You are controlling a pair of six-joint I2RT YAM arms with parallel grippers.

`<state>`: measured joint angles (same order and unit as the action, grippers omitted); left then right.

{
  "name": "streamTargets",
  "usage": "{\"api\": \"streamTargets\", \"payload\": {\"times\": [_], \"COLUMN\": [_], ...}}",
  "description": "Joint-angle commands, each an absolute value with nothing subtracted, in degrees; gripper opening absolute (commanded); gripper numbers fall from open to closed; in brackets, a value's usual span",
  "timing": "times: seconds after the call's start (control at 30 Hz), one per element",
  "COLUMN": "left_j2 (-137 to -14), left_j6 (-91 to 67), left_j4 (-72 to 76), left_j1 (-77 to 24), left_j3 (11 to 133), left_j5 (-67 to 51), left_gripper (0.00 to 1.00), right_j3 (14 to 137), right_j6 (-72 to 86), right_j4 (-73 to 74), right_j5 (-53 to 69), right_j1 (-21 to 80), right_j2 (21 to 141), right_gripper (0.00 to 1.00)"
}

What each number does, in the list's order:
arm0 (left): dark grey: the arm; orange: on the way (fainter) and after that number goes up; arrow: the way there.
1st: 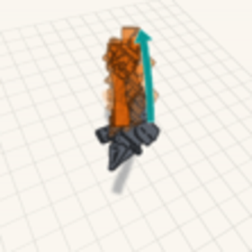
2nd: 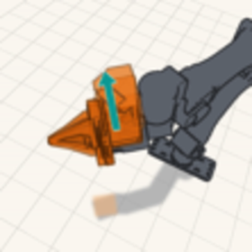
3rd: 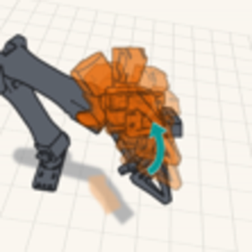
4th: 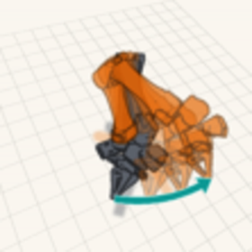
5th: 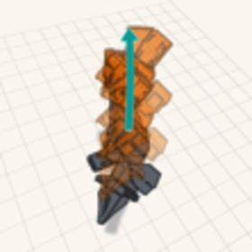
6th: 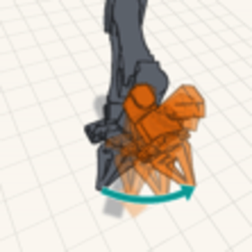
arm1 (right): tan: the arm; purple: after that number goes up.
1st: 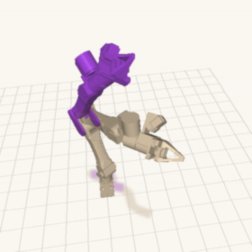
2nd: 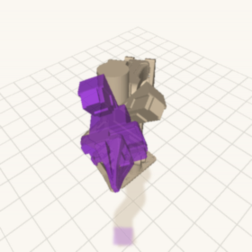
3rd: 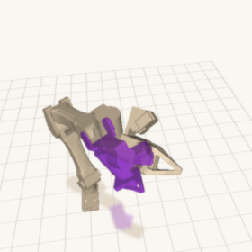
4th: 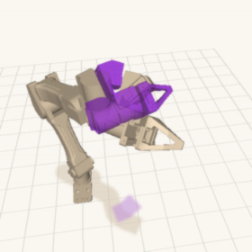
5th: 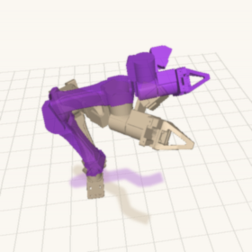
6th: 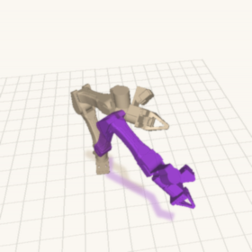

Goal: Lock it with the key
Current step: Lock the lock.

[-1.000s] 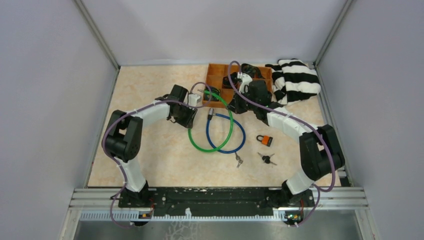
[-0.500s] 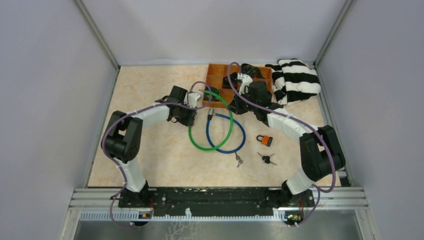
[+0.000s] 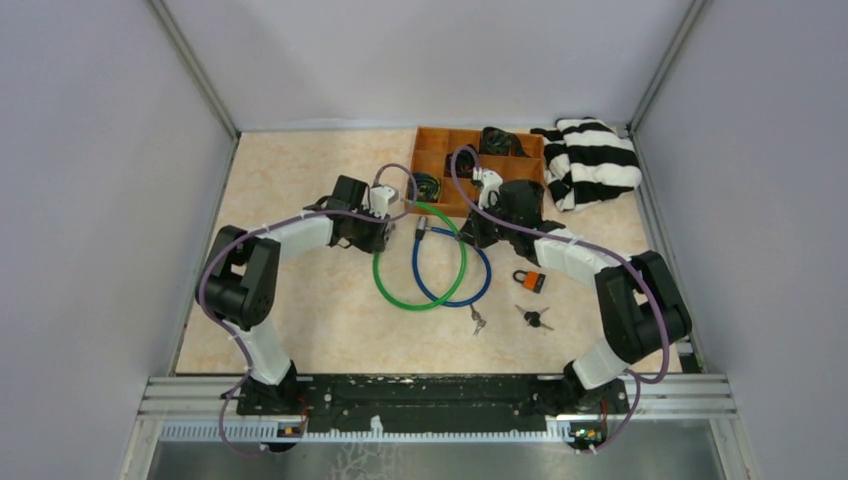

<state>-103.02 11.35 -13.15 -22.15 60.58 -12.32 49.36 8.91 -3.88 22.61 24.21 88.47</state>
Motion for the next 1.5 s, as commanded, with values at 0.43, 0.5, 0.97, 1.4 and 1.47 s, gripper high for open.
{"api": "streamTargets", "payload": {"times": [0.43,0.5,0.97,1.4,1.47], "left_j2": [-100.6,-100.2,-100.6,-100.3,-100.4], "left_j6": [12.8,12.6,12.7,13.0,12.9], "left_j4": [-17.5,-17.3,-16.8,-16.8,-16.8], "left_j1": [-20.5,-20.5,-21.3,-21.4,-21.4], "left_j3": [56.4,56.2,55.5,55.3,55.4], "left_j5": [-17.6,-17.6,-18.9,-18.2,-18.5], "left_gripper": [0.0,0.0,0.0,0.0,0.0], "right_j3": [51.1,52.2,59.0,61.2,61.2], "right_j6": [6.7,6.1,3.4,1.6,1.6], "right_j4": [-5.8,-5.1,-2.4,-2.5,-2.5], "right_j5": [20.2,20.0,19.3,19.7,19.4], "right_j1": [26.5,27.0,29.6,30.5,30.5], "right_j2": [94.1,97.0,103.9,106.7,106.9], "right_gripper": [0.0,0.0,0.12,0.22,0.24]}}
